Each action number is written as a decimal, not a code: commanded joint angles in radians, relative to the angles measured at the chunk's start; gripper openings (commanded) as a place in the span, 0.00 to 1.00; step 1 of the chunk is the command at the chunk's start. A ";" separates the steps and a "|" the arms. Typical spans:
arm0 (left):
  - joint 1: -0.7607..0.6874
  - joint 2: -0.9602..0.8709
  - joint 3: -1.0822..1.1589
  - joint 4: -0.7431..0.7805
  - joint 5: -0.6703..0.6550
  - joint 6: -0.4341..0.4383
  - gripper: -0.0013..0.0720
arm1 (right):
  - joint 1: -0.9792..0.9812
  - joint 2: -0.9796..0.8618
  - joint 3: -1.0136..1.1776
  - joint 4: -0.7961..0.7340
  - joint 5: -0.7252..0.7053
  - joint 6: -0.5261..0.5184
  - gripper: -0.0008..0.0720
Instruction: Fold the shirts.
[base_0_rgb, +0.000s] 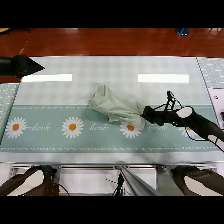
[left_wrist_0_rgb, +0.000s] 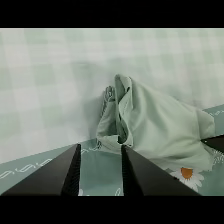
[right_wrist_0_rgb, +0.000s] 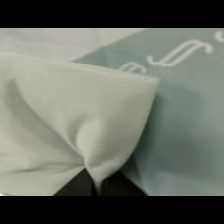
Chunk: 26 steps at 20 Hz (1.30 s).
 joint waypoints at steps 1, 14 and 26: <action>-0.001 0.001 0.000 0.004 0.001 -0.006 0.47 | -0.018 0.033 0.045 0.024 0.005 -0.101 0.04; 0.000 -0.040 0.000 0.002 0.120 -0.005 0.47 | -0.939 0.597 0.274 -1.016 0.856 0.087 0.04; 0.000 -0.103 0.000 0.002 0.194 0.025 0.47 | -1.509 0.597 0.206 -1.306 0.985 0.078 0.05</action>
